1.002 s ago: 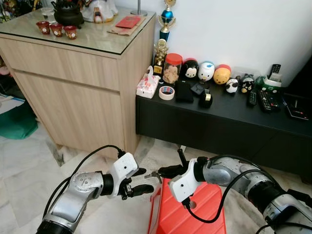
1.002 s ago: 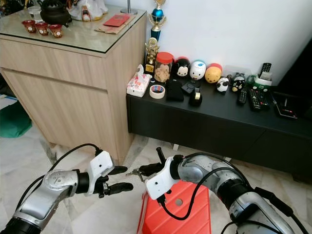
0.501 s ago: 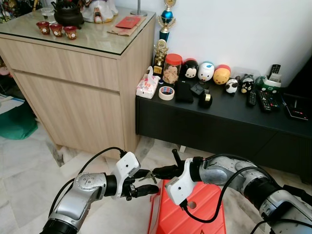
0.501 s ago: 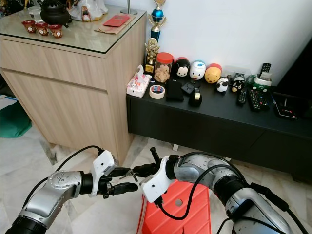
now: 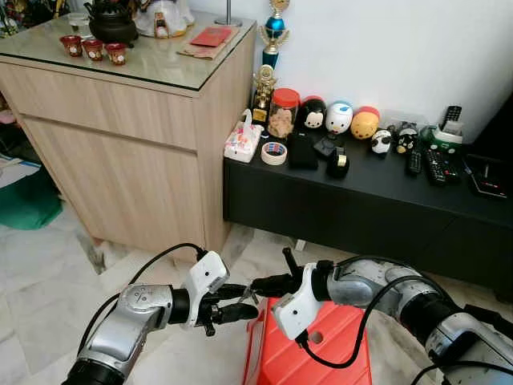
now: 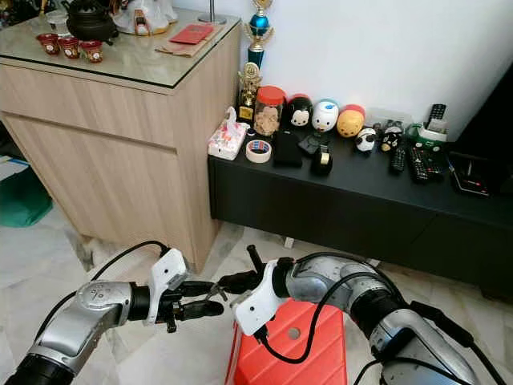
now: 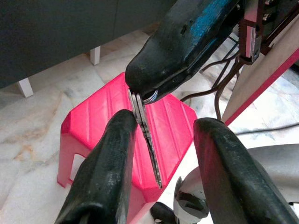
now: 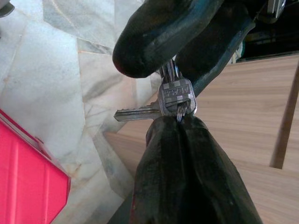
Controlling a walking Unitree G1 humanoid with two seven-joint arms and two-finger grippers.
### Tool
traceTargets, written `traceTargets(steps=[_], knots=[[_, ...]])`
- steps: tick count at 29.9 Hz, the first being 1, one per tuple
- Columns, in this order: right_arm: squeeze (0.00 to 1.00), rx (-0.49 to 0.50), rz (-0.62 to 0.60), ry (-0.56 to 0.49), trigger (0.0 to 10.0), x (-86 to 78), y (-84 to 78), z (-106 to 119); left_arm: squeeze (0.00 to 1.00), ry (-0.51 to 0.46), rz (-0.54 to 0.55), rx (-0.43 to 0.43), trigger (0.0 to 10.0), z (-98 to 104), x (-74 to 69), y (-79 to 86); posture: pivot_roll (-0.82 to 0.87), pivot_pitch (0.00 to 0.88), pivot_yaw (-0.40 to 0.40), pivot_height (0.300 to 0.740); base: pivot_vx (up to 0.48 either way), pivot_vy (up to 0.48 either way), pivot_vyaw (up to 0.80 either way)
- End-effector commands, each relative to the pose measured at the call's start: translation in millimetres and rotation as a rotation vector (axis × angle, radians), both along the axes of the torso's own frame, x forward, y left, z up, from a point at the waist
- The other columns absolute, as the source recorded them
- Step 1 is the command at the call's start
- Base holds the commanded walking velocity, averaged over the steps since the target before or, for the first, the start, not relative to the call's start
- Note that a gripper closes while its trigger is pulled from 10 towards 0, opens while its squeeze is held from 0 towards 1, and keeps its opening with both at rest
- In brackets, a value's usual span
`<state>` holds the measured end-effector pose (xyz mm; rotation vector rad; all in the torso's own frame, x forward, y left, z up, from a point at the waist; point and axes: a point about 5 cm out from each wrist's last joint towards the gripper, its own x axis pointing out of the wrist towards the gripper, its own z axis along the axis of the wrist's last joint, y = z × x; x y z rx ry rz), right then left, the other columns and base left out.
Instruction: Hang keys on a hook
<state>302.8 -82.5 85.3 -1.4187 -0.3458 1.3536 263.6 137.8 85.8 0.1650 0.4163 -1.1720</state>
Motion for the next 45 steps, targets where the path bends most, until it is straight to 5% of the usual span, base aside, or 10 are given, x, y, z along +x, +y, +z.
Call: traceTargets(steps=[1, 39, 40, 42, 43, 44, 45], knots=[[0.0, -0.005, 0.018, -0.016, 10.0, 2.6, 1.6, 4.7, 0.0, 0.019, -0.009, -0.003, 0.0, -1.1, 0.0, -1.4, 0.09, 0.0, -0.098, 0.73, 0.0, 0.0, 0.0], [0.0, 0.041, -0.006, 0.016, 10.0, 3.3, 6.7, 6.8, 0.0, 0.005, 0.025, 0.015, 0.0, -8.7, 1.7, -7.3, 0.09, 0.0, -0.096, 0.73, 0.0, 0.0, 0.0], [0.22, 0.042, -0.011, 0.024, 10.0, 3.2, 6.4, 6.2, 0.0, 0.004, 0.026, 0.015, 0.0, -8.8, 1.8, -7.1, 0.09, 0.0, -0.096, 0.73, 0.0, 0.0, 0.0], [0.22, 0.044, -0.012, 0.025, 10.0, 3.2, 6.4, 6.2, 0.0, 0.004, 0.027, 0.015, 0.0, -8.8, 1.9, -7.0, 0.09, 0.0, -0.096, 0.73, 0.0, 0.0, 0.0], [0.87, 0.042, -0.013, 0.032, 10.0, 2.9, 6.0, 5.6, 0.0, 0.004, 0.029, 0.017, 0.0, -9.1, 1.8, -6.6, 0.09, 0.0, -0.096, 0.73, 0.0, 0.0, 0.0], [1.0, 0.039, -0.013, 0.033, 10.0, 2.9, 5.6, 5.5, 0.0, 0.003, 0.029, 0.018, 0.0, -9.1, 1.9, -6.6, 0.09, 0.0, -0.102, 0.73, 0.0, 0.0, 0.0], [1.0, 0.039, -0.013, 0.033, 10.0, 2.9, 5.6, 5.5, 0.0, 0.003, 0.029, 0.018, 0.0, -9.1, 1.9, -6.6, 0.09, 0.0, -0.102, 0.73, 0.0, 0.0, 0.0]])
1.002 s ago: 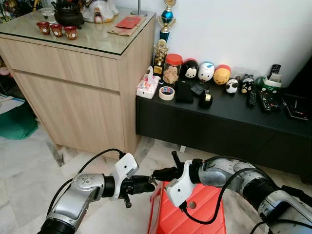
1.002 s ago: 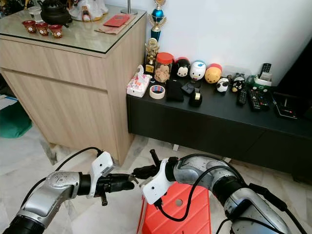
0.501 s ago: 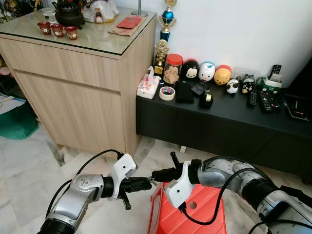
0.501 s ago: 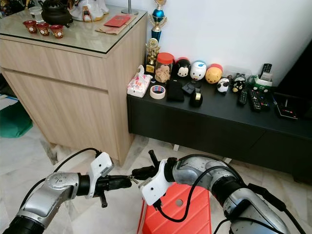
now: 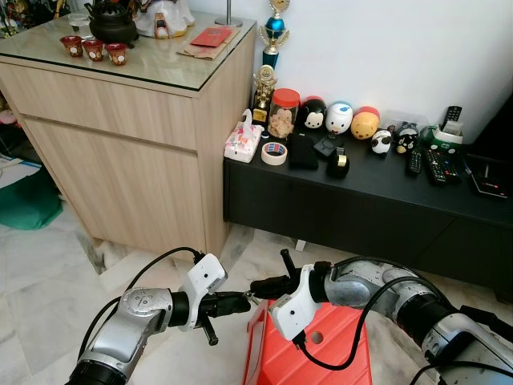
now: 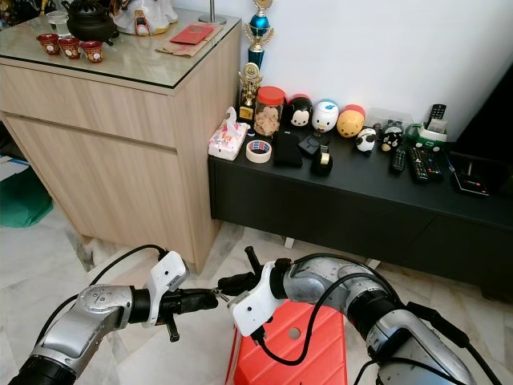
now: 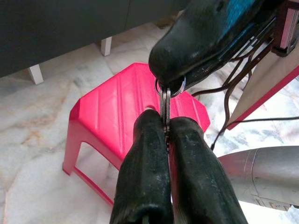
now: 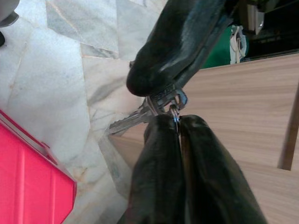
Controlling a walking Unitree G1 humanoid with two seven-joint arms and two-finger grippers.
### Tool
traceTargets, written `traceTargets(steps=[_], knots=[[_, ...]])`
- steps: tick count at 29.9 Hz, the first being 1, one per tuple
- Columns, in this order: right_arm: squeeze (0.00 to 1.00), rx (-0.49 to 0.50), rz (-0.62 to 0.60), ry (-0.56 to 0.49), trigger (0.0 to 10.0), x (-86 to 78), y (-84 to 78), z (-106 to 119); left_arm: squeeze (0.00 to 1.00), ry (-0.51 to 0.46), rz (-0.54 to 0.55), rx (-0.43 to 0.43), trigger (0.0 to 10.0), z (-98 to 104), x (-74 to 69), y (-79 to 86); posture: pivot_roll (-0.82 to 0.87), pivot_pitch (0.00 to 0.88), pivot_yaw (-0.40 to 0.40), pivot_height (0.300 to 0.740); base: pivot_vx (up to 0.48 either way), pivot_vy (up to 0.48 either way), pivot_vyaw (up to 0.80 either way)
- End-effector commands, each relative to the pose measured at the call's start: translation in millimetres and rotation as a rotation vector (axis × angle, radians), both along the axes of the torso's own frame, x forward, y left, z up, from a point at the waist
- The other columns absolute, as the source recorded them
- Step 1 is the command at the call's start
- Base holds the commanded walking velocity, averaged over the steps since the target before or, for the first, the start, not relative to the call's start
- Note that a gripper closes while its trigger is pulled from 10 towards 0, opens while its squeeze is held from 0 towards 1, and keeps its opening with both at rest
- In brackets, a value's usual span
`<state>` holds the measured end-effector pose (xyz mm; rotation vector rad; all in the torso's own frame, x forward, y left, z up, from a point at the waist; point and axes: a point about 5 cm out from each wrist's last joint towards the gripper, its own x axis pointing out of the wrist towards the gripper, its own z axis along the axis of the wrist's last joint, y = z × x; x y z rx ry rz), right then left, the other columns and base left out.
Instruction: Hang keys on a hook
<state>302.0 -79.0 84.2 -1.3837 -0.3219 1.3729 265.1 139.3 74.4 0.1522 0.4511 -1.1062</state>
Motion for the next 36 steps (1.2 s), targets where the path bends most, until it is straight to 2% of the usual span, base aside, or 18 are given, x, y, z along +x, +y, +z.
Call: traceTargets(steps=[1, 12, 13, 14, 15, 27, 32, 34, 35, 36], knots=[[1.0, 0.027, -0.011, -0.001, 10.0, 3.9, 1.1, 6.5, 0.0, -0.02, -0.036, 0.005, 0.0, 1.6, 0.2, -7.6, 0.09, 0.0, -0.102, 0.73, 0.0, 0.0, 0.0], [1.0, 0.005, -0.054, -0.023, 10.0, 11.8, -6.0, 10.5, 0.0, -0.019, -0.041, 0.04, 0.0, -2.5, -1.4, -5.3, 0.09, 0.0, -0.105, 0.73, 0.0, 0.0, 0.0], [0.95, -0.003, -0.064, -0.023, 10.0, 13.2, -7.8, 10.8, 0.0, -0.018, -0.043, 0.049, 0.0, -3.3, -1.6, -4.8, 0.09, 0.0, -0.105, 0.73, 0.0, 0.0, 0.0], [0.95, -0.003, -0.064, -0.023, 10.0, 13.2, -7.8, 10.8, 0.0, -0.018, -0.043, 0.049, 0.0, -3.3, -1.6, -4.8, 0.09, 0.0, -0.105, 0.73, 0.0, 0.0, 0.0], [0.0, -0.012, -0.072, -0.02, 10.0, 14.3, -10.3, 11.0, 0.0, -0.018, -0.046, 0.058, 0.0, -4.4, -1.9, -4.3, 0.09, 0.0, -0.105, 0.73, 0.0, 0.0, 0.0], [0.0, -0.094, -0.102, 0.032, 10.0, 13.5, -23.2, 1.5, 0.0, -0.027, -0.038, 0.078, 0.0, -7.3, -2.0, -3.9, 0.09, 0.0, -0.109, 0.73, 0.0, 0.0, 0.0], [0.0, -0.129, -0.242, 0.011, 10.0, 22.8, -38.1, -5.7, 0.0, -0.04, -0.004, 0.073, 0.0, -7.5, -1.7, -1.5, 0.1, 0.0, -0.111, 0.73, 0.0, 0.0, 0.0], [0.0, -0.101, -0.29, 0.027, 10.0, 24.0, -42.4, -6.2, 0.0, -0.051, 0.024, 0.051, 0.0, -6.2, -1.4, -1.0, 0.1, 0.0, -0.109, 0.73, 0.0, 0.0, 0.0], [0.0, -0.034, -0.346, 0.054, 10.0, 25.2, -44.6, -4.3, 0.0, -0.066, 0.059, 0.018, 0.0, -3.6, -0.5, -1.2, 0.1, 0.0, -0.109, 0.73, 0.0, 0.0, 0.0], [0.0, -0.017, -0.359, 0.06, 10.0, 25.5, -45.1, -3.7, 0.0, -0.071, 0.067, 0.009, 0.0, -2.8, -0.2, -1.3, 0.1, 0.0, -0.109, 0.73, 0.0, 0.0, 0.0]])
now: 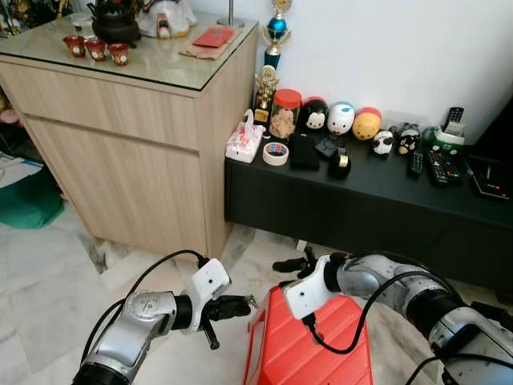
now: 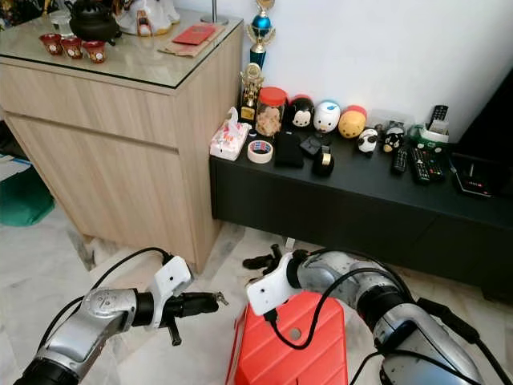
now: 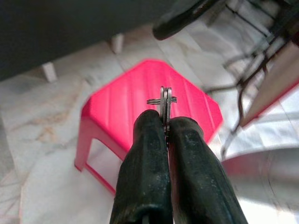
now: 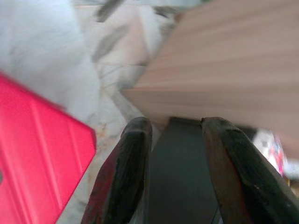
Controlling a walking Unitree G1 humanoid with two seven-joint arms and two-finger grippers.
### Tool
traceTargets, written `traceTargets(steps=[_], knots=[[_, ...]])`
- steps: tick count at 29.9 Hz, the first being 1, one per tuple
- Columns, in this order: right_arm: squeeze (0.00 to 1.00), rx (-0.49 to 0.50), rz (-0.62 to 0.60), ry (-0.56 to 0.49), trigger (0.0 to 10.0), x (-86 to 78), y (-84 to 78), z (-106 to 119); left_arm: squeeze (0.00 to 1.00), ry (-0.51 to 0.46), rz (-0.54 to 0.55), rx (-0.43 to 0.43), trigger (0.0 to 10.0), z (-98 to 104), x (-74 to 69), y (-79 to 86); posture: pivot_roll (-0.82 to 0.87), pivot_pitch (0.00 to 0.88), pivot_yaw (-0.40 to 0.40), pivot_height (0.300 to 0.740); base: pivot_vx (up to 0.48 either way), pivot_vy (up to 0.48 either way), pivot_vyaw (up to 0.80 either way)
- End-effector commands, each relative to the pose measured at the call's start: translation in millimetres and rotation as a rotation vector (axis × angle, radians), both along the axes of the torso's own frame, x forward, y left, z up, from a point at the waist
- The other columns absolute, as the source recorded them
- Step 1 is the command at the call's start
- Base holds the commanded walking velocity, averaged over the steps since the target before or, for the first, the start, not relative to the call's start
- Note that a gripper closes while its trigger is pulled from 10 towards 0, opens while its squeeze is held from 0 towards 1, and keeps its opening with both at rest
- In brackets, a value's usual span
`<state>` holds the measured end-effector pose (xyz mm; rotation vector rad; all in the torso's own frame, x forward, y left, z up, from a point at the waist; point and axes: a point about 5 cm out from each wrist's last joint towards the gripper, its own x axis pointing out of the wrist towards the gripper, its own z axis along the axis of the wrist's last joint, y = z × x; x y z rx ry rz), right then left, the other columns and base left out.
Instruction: Hang keys on a hook
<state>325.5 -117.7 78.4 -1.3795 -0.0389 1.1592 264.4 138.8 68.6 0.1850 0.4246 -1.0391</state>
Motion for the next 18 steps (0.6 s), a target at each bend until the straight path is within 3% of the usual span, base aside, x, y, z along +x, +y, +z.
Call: traceTargets(steps=[1, 2, 5, 6, 8, 9, 10, 11, 16, 18], knots=[[0.0, 0.045, -0.059, 0.01, 10.0, 2.2, -6.8, 2.3, 0.0, -0.028, 0.018, -0.028, 0.0, 4.0, 0.8, -1.3, 0.1, 0.0, -0.109, 0.73, 0.0, 0.0, 0.0], [0.0, 0.055, -0.062, 0.017, 10.0, 1.3, -7.0, 2.1, 0.0, -0.03, 0.027, -0.051, 2.4, 5.7, 0.3, -2.4, 0.09, 0.0, -0.105, 0.73, 0.0, 0.0, 0.0], [0.0, 0.068, -0.068, 0.024, 10.0, 0.1, -6.7, 1.0, 0.0, -0.026, 0.02, -0.059, 3.0, 6.6, -1.8, -4.1, 0.09, 0.0, -0.105, 0.73, 0.0, 0.0, 0.0], [0.0, 0.086, -0.074, 0.03, 10.0, -0.4, -5.1, 0.7, 0.0, -0.027, 0.02, -0.058, 4.9, 6.4, -2.1, -4.5, 0.09, 0.0, -0.105, 0.73, 0.0, 0.0, 0.0], [0.0, 0.124, -0.092, 0.05, 10.0, -1.2, -2.5, 0.5, 0.0, -0.031, 0.027, -0.062, 4.9, 6.6, -2.1, -5.4, 0.09, 0.0, -0.105, 0.73, 0.0, 0.0, 0.0], [0.0, 0.142, -0.103, 0.064, 10.0, -1.5, -1.7, 0.6, 0.0, -0.036, 0.034, -0.066, 5.9, 7.1, -1.6, -5.6, 0.09, 0.0, -0.105, 0.73, 0.0, 0.0, 0.0], [0.0, 0.145, -0.105, 0.068, 10.0, -1.6, -1.7, 0.7, 0.0, -0.038, 0.037, -0.067, 5.9, 7.4, -1.3, -5.6, 0.09, 0.0, -0.105, 0.73, 0.0, 0.0, 0.0], [0.0, 0.159, -0.116, 0.089, 10.0, -2.0, -2.0, 0.7, 0.0, -0.049, 0.053, -0.075, 6.9, 9.2, 0.8, -4.7, 0.09, 0.0, -0.104, 0.73, 0.0, 0.0, 0.0], [0.0, 0.209, -0.148, 0.276, 10.0, -8.9, -7.0, -5.4, 0.0, -0.061, 0.054, -0.077, 6.9, 12.8, 2.6, -2.5, 0.09, 0.0, -0.103, 0.73, 0.0, 0.0, 0.0], [0.0, 0.179, -0.14, 0.353, 10.0, -13.6, -12.4, -10.5, 0.0, -0.058, 0.033, -0.068, 7.0, 13.4, 1.6, -2.5, 0.09, 0.0, -0.103, 0.73, 0.0, 0.0, 0.0]])
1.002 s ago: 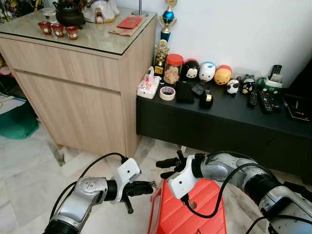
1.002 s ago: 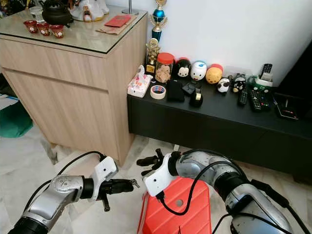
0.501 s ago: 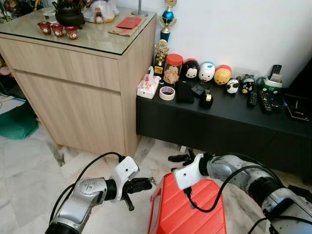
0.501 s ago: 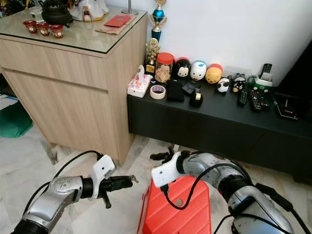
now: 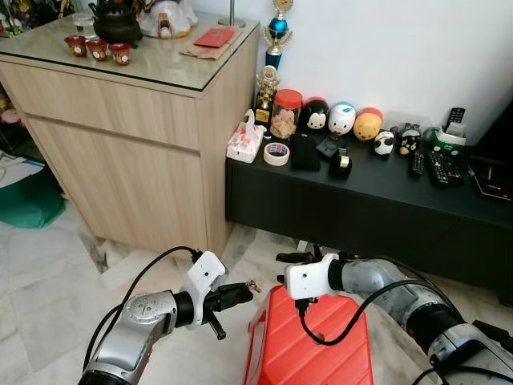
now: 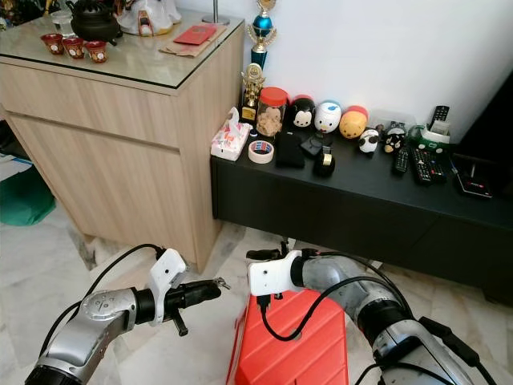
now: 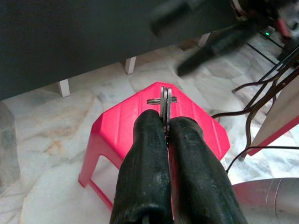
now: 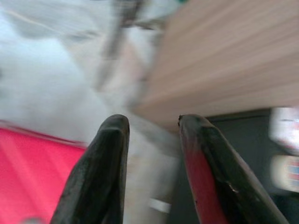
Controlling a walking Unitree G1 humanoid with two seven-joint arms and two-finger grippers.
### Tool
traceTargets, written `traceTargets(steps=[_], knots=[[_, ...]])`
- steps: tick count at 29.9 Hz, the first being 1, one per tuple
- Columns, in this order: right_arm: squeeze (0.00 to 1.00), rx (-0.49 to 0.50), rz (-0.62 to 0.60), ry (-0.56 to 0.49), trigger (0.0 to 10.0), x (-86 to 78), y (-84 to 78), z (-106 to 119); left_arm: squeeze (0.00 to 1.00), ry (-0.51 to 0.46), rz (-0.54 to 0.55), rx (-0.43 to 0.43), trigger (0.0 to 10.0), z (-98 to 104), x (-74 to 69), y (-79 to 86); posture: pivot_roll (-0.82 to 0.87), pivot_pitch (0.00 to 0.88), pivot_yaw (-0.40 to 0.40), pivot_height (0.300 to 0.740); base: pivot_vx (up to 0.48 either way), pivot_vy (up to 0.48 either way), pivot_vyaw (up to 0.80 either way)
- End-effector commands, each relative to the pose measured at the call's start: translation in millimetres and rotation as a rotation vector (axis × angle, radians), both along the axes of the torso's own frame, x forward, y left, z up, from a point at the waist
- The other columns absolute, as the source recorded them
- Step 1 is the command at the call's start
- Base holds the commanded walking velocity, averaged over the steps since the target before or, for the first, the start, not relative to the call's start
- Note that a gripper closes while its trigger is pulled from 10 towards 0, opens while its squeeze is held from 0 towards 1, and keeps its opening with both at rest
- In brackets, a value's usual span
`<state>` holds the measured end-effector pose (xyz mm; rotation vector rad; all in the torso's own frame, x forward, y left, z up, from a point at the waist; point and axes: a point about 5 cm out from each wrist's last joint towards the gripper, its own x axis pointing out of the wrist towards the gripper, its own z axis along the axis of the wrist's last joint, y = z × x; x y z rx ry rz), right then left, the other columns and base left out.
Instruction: Hang keys on a hook
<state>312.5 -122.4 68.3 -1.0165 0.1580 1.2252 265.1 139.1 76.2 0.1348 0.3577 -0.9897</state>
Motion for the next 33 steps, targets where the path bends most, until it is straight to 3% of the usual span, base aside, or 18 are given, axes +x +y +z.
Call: traceTargets(steps=[1, 2, 6, 8, 10, 12, 18, 27, 30, 33], knots=[[0.0, -0.015, -0.016, 0.068, 10.0, -1.8, -10.3, -2.7, 0.0, -0.018, -0.03, 0.001, 7.0, 5.7, 0.6, -2.8, 0.09, 0.0, -0.105, 0.73, 0.0, 0.0, 0.0], [0.0, -0.05, 0.006, 0.098, 10.0, -4.7, -15.8, -5.8, 0.0, -0.02, -0.041, 0.011, 7.7, 5.9, -0.3, -2.4, 0.09, 0.0, -0.105, 0.73, 0.0, 0.0, 0.0], [0.0, -0.038, -0.008, 0.144, 10.0, -4.9, -19.9, -5.9, 0.0, -0.03, -0.05, 0.024, 7.6, 7.0, -1.0, -1.6, 0.09, 0.0, -0.105, 0.73, 0.0, 0.0, 0.0], [0.0, 0.006, -0.01, 0.24, 10.0, -6.4, -23.0, -4.0, 0.0, -0.03, -0.063, 0.022, 7.7, 9.0, -1.9, -1.0, 0.1, 0.0, -0.109, 0.73, 0.0, 0.0, 0.0], [0.0, 0.017, -0.01, 0.261, 10.0, -6.7, -23.5, -3.3, 0.0, -0.029, -0.068, 0.021, 7.7, 9.4, -2.3, -1.1, 0.1, 0.0, -0.113, 0.73, 0.0, 0.0, 0.0], [0.0, 0.097, -0.016, 0.282, 10.0, -4.0, -19.0, 3.0, 0.0, -0.023, -0.096, 0.019, 7.6, 10.9, -4.1, -2.3, 0.1, 0.0, -0.116, 0.73, 0.0, 0.0, 0.0], [0.0, 0.215, -0.03, 0.328, 10.0, -1.6, -8.0, 7.9, 0.0, -0.022, -0.134, 0.024, 7.7, 14.5, -4.8, -6.4, 0.1, 0.0, -0.118, 0.73, 0.0, 0.0, 0.0], [0.0, 0.217, 0.01, 0.399, 10.0, -9.6, -2.5, 1.0, 0.0, -0.029, -0.166, 0.011, 7.9, 19.7, -3.7, -13.0, 0.11, 0.0, -0.121, 0.73, 0.0, 0.0, 0.0], [0.0, 0.213, 0.012, 0.406, 10.0, -10.5, -1.9, -0.1, 0.0, -0.027, -0.176, 0.01, 10.0, 20.3, -4.5, -14.4, 0.11, 0.0, -0.121, 0.73, 0.0, 0.0, 0.0], [0.0, 0.225, 0.024, 0.423, 10.0, -11.6, 0.2, 0.4, 0.0, -0.026, -0.185, 0.007, 10.0, 21.0, -5.2, -15.8, 0.11, 0.0, -0.121, 0.73, 0.0, 0.0, 0.0]])
